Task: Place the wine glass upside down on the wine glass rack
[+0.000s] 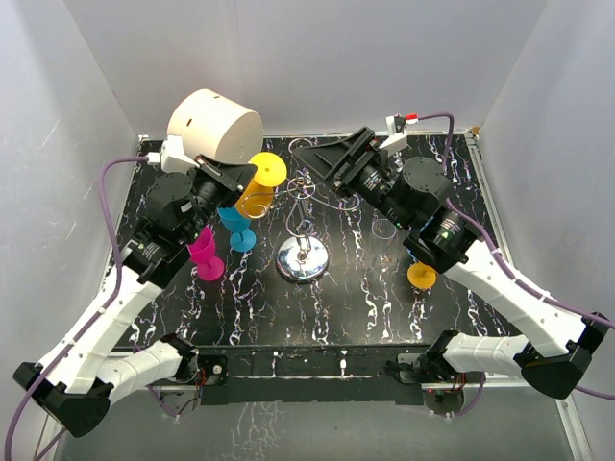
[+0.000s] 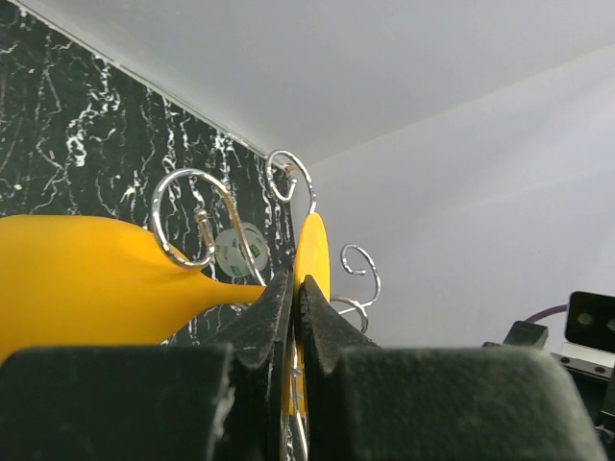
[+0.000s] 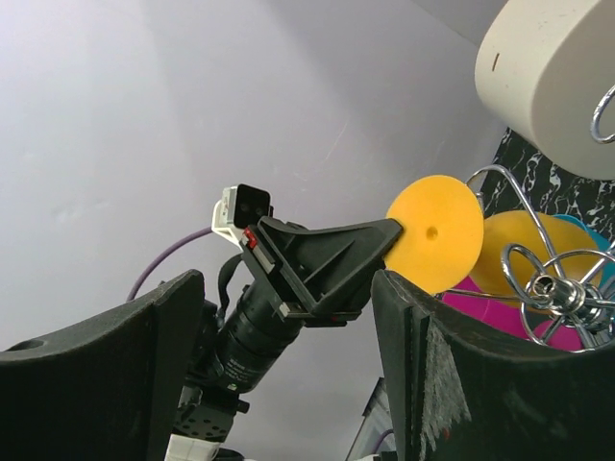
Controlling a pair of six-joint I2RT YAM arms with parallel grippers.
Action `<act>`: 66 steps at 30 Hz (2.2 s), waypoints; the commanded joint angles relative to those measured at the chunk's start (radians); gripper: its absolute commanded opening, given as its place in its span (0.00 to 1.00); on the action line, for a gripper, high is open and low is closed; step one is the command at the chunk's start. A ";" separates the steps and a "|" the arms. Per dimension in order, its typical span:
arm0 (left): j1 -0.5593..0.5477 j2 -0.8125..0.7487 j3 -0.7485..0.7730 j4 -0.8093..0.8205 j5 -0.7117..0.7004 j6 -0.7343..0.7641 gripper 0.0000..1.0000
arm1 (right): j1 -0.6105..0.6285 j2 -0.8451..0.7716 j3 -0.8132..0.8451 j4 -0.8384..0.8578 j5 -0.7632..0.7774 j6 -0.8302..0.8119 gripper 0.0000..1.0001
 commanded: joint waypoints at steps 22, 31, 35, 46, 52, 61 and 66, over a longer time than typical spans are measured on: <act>0.287 0.095 -0.109 0.306 0.356 -0.178 0.00 | -0.002 -0.037 0.000 0.093 -0.047 -0.104 0.67; 0.308 0.036 -0.114 0.227 0.361 -0.139 0.00 | -0.002 -0.032 0.001 0.099 -0.073 -0.112 0.66; 0.312 0.014 -0.117 0.208 0.370 -0.127 0.00 | -0.002 -0.045 -0.010 0.091 -0.057 -0.114 0.66; 0.313 0.011 -0.131 0.250 0.457 -0.130 0.00 | -0.002 -0.070 -0.015 0.048 -0.001 -0.123 0.67; 0.307 0.010 -0.091 0.174 0.454 -0.098 0.00 | -0.002 -0.082 -0.025 0.026 0.021 -0.125 0.66; 0.301 0.027 -0.127 0.223 0.500 -0.147 0.01 | -0.002 -0.091 -0.026 0.021 0.043 -0.133 0.66; 0.302 0.023 -0.143 0.214 0.497 -0.157 0.03 | -0.002 -0.094 -0.025 0.013 0.049 -0.132 0.66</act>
